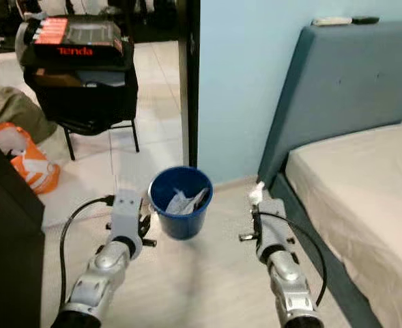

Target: Clean up the room

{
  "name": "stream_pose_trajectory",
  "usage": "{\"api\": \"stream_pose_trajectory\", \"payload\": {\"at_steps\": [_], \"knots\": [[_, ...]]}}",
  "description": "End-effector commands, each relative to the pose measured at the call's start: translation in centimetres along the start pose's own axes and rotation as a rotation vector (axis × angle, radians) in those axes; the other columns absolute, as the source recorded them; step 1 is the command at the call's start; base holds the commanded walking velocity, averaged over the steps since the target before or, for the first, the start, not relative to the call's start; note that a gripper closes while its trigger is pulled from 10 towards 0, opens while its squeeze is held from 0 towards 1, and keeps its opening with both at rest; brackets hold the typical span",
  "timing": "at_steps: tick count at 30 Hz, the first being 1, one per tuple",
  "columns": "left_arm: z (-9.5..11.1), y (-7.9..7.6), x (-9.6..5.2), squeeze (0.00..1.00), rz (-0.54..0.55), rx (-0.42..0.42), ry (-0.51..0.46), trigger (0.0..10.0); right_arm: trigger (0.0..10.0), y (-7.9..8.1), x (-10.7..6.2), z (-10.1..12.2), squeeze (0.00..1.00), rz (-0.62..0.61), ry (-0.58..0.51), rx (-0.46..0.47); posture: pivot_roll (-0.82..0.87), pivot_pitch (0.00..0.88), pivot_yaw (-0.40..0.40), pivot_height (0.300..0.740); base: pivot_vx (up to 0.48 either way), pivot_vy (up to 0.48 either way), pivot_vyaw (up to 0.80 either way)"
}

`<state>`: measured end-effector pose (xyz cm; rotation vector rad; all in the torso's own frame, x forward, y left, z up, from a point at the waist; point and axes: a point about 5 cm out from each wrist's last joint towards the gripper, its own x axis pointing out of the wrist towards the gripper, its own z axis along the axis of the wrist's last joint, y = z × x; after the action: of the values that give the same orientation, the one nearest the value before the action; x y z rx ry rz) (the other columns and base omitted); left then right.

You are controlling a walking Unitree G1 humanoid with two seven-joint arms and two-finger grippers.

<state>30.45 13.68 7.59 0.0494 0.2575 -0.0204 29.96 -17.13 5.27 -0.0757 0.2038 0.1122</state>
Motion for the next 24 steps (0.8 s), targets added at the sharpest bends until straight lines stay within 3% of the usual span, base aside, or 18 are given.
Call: {"api": "stream_pose_trajectory", "payload": {"at_steps": [1,4,10,24], "knots": [[-1.00,0.46,-0.14,0.00,0.018,0.005,0.044,10.0,10.0,0.33,-0.31,-0.87,0.00,0.009,0.028,0.019,0.03,0.122,-0.064,0.740,0.000,0.000,0.00],[-1.02,0.51,-0.14,0.00,0.021,0.004,0.045,10.0,10.0,0.36,-0.32,-0.90,0.00,0.011,0.029,0.018,0.03,0.120,-0.066,0.740,0.000,0.000,0.00],[-1.36,0.77,-0.27,0.00,0.033,-0.014,0.062,10.0,10.0,0.49,-0.33,-0.92,0.00,0.022,0.030,0.016,0.03,0.113,-0.068,0.740,0.000,0.427,0.00],[-1.27,0.85,-0.37,0.00,0.051,-0.003,0.039,10.0,10.0,0.68,-0.33,-1.03,0.00,0.034,0.032,0.015,0.03,0.098,-0.067,0.740,0.000,0.000,0.00]]}}
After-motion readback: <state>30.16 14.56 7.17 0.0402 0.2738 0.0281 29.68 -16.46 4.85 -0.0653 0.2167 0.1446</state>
